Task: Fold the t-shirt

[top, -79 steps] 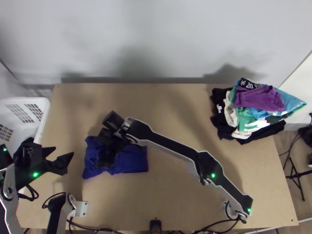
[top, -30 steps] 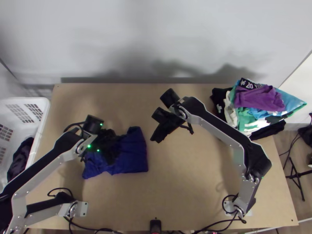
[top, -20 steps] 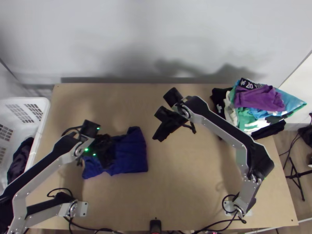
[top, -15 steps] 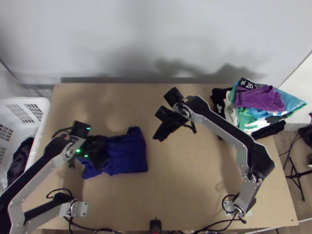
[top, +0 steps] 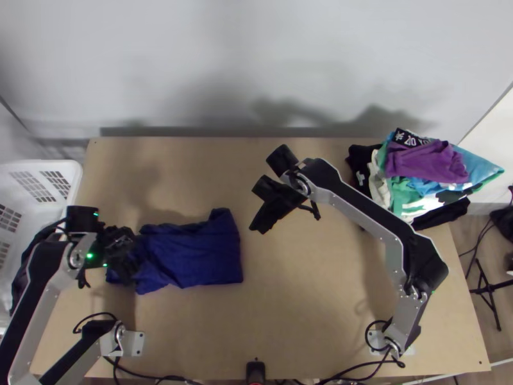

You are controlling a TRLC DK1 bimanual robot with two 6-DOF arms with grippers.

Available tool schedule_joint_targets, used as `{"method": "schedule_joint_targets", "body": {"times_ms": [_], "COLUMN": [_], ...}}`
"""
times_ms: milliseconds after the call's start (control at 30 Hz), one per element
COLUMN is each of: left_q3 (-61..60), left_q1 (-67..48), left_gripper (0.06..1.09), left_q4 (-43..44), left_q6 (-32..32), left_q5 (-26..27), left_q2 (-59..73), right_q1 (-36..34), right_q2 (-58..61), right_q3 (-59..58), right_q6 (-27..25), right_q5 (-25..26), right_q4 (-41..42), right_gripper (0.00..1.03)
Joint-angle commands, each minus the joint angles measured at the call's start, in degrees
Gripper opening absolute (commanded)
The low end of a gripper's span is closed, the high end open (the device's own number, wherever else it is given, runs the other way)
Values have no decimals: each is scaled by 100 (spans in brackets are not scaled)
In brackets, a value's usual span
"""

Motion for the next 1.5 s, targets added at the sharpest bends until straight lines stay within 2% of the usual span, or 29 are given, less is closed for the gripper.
{"method": "schedule_joint_targets", "body": {"times_ms": [0, 133, 167, 300, 400, 433, 467, 600, 700, 833, 1000, 1233, 1467], "left_q3": [555, 1039, 1144, 1566, 1707, 1698, 1680, 1645, 1636, 1575, 1496, 1469, 1548], "left_q1": [326, 528, 739, 1592, 2075, 2172, 2251, 2409, 2532, 2585, 2717, 2884, 2910], "left_gripper": [87, 87, 87, 90, 95, 97, 97, 102, 102, 102, 102, 102, 102], "left_q4": [-286, -488, -549, -892, -1200, -1270, -1314, -1402, -1402, -1411, -1472, -1516, -1639], "left_q6": [-246, -510, -510, -492, -492, -492, -501, -624, -721, -765, -765, -747, -756], "left_q5": [271, 315, 332, 605, 886, 921, 965, 974, 983, 974, 974, 957, 921], "left_q2": [-187, -389, -416, -504, -627, -697, -758, -934, -1005, -1110, -1215, -1295, -1339], "right_q1": [139, 253, 271, 359, 376, 359, 315, 42, -81, -169, -107, -81, 7], "right_q2": [50, 121, 173, 367, 481, 516, 534, 604, 789, 1052, 1272, 1325, 1008], "right_q3": [-114, -114, -105, -70, -35, -52, -79, -202, -202, -184, -281, -808, -1318], "right_q6": [91, 214, 293, 504, 750, 829, 864, 1172, 1330, 1514, 1558, 1980, 2349], "right_q5": [-14, -23, -40, -330, -577, -673, -770, -1341, -1473, -1974, -2018, -2000, -1684], "right_q4": [-5, 48, 74, 83, 83, 91, 109, 399, 610, 812, 988, 1876, 2394], "right_gripper": [3, 3, 6, 44, 80, 89, 93, 95, 98, 98, 98, 98, 98]}}
